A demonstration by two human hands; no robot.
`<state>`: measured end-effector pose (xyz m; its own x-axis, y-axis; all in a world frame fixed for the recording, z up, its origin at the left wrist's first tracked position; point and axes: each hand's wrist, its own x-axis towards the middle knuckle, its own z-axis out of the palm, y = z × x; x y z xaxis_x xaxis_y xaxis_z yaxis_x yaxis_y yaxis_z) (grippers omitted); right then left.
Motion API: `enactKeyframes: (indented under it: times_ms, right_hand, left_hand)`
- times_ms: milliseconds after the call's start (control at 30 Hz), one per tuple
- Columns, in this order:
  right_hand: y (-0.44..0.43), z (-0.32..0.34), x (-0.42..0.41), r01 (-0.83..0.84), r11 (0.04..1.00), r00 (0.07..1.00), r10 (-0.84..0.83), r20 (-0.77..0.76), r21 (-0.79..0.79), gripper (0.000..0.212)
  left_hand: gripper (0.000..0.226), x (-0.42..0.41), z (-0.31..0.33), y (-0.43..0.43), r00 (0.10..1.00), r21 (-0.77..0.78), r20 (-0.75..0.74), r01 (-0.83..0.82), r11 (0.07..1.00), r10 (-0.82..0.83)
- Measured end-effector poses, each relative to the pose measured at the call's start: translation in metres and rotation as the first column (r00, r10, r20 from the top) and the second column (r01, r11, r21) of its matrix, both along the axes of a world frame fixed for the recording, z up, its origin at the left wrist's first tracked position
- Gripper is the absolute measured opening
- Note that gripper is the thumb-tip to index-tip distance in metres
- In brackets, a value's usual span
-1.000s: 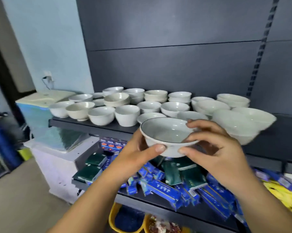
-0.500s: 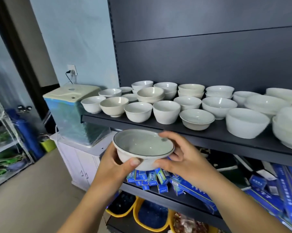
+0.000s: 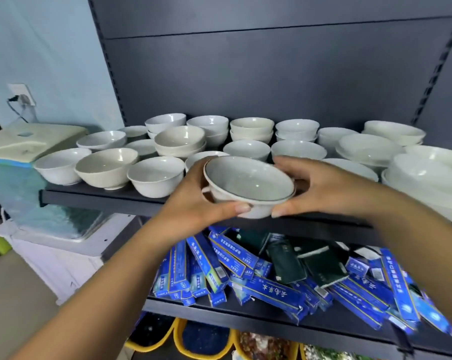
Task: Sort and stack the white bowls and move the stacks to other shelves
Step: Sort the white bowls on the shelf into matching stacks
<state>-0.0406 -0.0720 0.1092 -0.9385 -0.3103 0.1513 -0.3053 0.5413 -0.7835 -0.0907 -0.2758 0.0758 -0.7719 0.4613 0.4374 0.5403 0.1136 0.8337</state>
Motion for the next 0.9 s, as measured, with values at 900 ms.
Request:
enactKeyframes:
  times_ms: [900]
  right_hand:
    - [0.057, -0.02, -0.089, 0.127, 0.827, 0.989, -0.067, -0.128, 0.547, 0.028]
  left_hand:
    - [0.036, -0.102, 0.007, 0.053, 0.969, -0.697, -0.247, -0.177, 0.695, -0.001]
